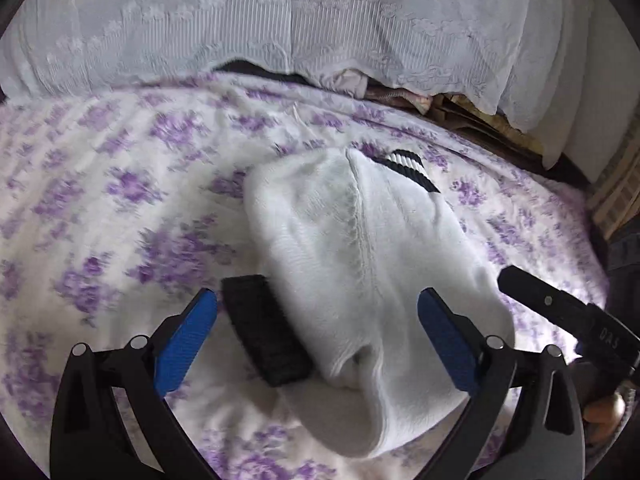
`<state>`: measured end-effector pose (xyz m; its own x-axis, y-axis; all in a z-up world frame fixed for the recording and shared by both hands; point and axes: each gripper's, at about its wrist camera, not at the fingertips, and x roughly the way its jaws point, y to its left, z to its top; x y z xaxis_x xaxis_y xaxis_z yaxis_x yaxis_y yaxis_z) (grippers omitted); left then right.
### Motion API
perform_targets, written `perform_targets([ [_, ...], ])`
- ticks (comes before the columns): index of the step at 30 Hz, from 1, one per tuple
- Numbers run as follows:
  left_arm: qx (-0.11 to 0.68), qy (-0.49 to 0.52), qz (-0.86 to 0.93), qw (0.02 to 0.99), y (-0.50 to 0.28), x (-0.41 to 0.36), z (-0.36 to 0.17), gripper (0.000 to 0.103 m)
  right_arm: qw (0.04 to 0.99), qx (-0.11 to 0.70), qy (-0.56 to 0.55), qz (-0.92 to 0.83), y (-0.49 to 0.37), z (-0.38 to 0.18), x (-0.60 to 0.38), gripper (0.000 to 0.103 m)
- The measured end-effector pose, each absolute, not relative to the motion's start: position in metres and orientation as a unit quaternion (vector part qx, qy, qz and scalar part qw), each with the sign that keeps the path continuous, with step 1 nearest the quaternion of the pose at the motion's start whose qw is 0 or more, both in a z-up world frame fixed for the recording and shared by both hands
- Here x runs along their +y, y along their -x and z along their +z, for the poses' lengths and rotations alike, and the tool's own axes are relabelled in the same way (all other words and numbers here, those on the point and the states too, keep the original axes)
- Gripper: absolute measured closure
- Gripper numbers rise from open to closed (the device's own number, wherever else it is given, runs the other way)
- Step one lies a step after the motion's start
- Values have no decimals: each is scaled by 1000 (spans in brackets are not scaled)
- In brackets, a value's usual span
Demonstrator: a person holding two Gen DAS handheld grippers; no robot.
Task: Fold small clothes
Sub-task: 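Grasp the folded bundle with the left tool while the right tool holds it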
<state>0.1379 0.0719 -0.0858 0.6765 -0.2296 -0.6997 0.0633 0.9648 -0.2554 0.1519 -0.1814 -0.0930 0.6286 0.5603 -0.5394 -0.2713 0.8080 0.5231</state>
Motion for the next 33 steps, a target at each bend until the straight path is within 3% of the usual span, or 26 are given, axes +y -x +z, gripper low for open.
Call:
perform_targets([
  [3, 453, 148, -109, 872, -167, 74, -116, 4, 853, 393, -236, 250, -177, -107, -180, 29],
  [8, 453, 176, -153, 860, -182, 69, -119, 8, 826, 419, -275, 257, -208, -130, -172, 27],
  [9, 452, 179, -162, 859, -184, 66, -120, 13, 828, 420, -268, 259, -210, -129, -167, 27],
  [11, 445, 191, -177, 857, -187, 68, -119, 32, 834, 415, -258, 259, -210, -129, -162, 35],
  [13, 435, 213, -176, 857, -184, 75, -117, 56, 837, 400, -262, 264, -205, -127, -163, 54],
  [15, 421, 210, -174, 865, -177, 76, -110, 63, 847, 384, -248, 271, -198, -120, -160, 58],
  [24, 371, 147, -138, 907, -120, 76, -65, 65, 864, 332, -208, 316, -150, -73, -137, 60],
  [33, 334, 126, -46, 933, -10, 153, -5, 65, 831, 320, -175, 421, -74, -15, -41, 60],
])
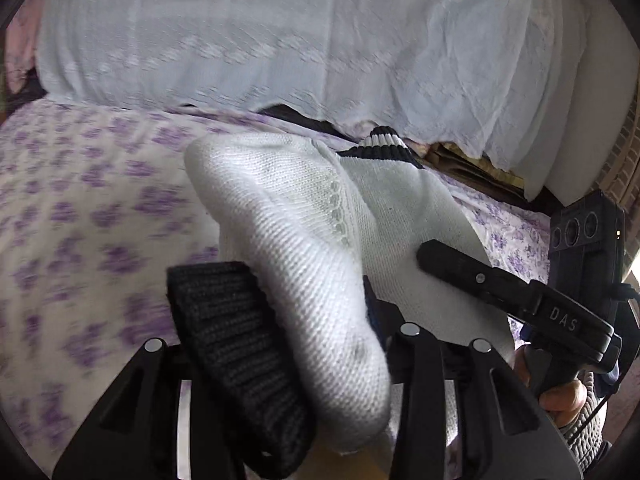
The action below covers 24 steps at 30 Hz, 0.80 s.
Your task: Fold small clothes
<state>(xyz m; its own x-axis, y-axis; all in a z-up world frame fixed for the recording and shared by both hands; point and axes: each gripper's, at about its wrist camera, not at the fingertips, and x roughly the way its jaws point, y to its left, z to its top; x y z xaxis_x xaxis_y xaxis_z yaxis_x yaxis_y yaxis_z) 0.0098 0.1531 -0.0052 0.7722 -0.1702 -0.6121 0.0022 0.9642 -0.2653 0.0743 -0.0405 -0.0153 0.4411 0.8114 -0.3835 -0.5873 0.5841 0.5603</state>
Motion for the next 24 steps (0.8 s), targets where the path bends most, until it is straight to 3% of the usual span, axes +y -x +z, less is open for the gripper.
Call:
perform_targets([
  [13, 283, 130, 105, 944, 164, 301, 65, 65, 762, 317, -116, 552, 45, 60, 151, 60],
  [24, 259, 139, 180, 939, 248, 391, 87, 65, 724, 323, -86, 603, 92, 82, 248, 60],
])
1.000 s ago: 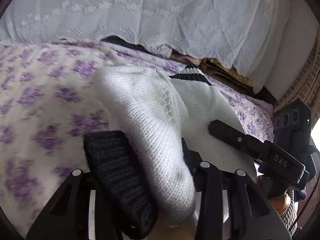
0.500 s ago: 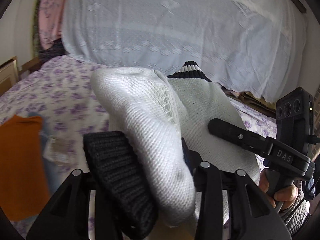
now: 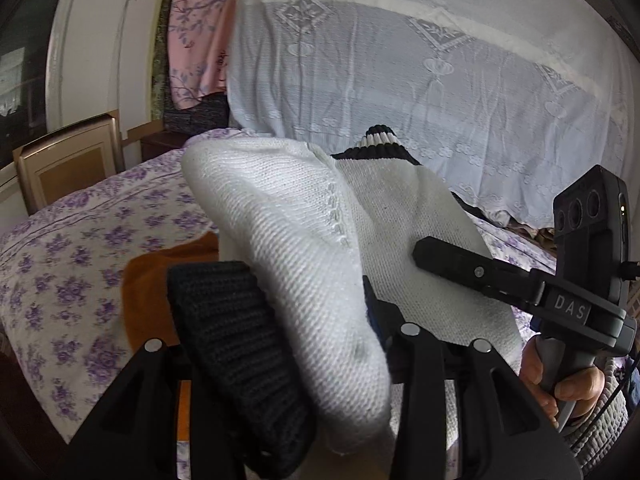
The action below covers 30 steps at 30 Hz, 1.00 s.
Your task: Fold small clothes
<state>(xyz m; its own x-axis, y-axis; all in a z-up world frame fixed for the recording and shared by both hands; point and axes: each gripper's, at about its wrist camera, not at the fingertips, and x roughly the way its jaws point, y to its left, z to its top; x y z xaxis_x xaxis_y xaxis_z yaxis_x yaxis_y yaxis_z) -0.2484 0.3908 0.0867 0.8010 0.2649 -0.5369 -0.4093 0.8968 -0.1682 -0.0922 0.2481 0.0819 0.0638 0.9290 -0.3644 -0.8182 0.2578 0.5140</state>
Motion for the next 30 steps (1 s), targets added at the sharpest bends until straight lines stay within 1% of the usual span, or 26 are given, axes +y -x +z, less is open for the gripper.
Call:
perform_targets([
  [5, 254, 141, 198, 936, 262, 413, 85, 65, 717, 324, -68, 613, 106, 85, 281, 60],
  [11, 247, 170, 214, 930, 273, 448, 72, 65, 711, 329, -48, 619, 113, 75, 325, 60],
  [14, 254, 185, 216, 924, 273, 465, 57, 65, 709, 342, -37, 615, 110, 61, 341, 60],
  [17, 280, 195, 221, 914, 263, 481, 27, 64, 713, 376, -13, 592, 103, 34, 358, 60],
  [20, 294, 183, 243, 906, 251, 482, 1, 53, 714, 408, 0, 569, 89, 2, 367, 54],
  [21, 291, 169, 251, 908, 248, 478, -2, 51, 710, 414, -9, 570, 84, -2, 367, 51],
  [22, 288, 152, 261, 909, 245, 473, -1, 49, 705, 421, -15, 571, 80, -4, 366, 50],
  [23, 287, 141, 272, 908, 243, 469, -1, 48, 703, 424, -17, 571, 78, -5, 365, 50],
  [25, 285, 140, 288, 904, 239, 464, -3, 40, 708, 422, -11, 566, 78, -4, 364, 50],
  [26, 283, 143, 292, 903, 239, 464, -2, 39, 710, 421, -9, 565, 79, -4, 363, 50],
  [28, 281, 143, 303, 899, 240, 463, -2, 34, 707, 420, -11, 569, 80, -3, 360, 50],
  [30, 281, 128, 320, 896, 243, 457, 1, 32, 705, 418, -14, 572, 83, 1, 354, 49],
])
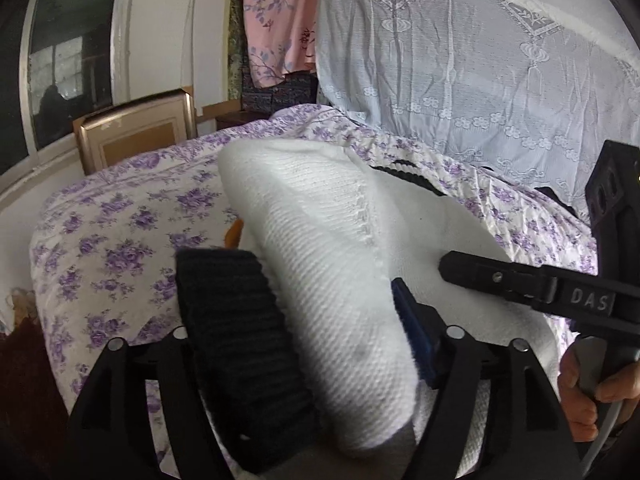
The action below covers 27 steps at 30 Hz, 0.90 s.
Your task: Fold small clothes
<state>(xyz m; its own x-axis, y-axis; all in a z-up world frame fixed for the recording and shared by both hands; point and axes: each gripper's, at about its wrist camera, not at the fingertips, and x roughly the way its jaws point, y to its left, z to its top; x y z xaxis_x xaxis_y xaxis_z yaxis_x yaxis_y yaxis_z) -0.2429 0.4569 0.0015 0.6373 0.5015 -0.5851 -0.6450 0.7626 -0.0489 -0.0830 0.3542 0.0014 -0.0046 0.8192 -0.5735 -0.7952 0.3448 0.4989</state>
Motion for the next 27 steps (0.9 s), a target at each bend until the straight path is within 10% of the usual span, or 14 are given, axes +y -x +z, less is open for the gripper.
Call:
perform_targets([
  [27, 293, 93, 425, 852, 285, 387, 30, 26, 740, 338, 26, 580, 136, 33, 257, 48],
])
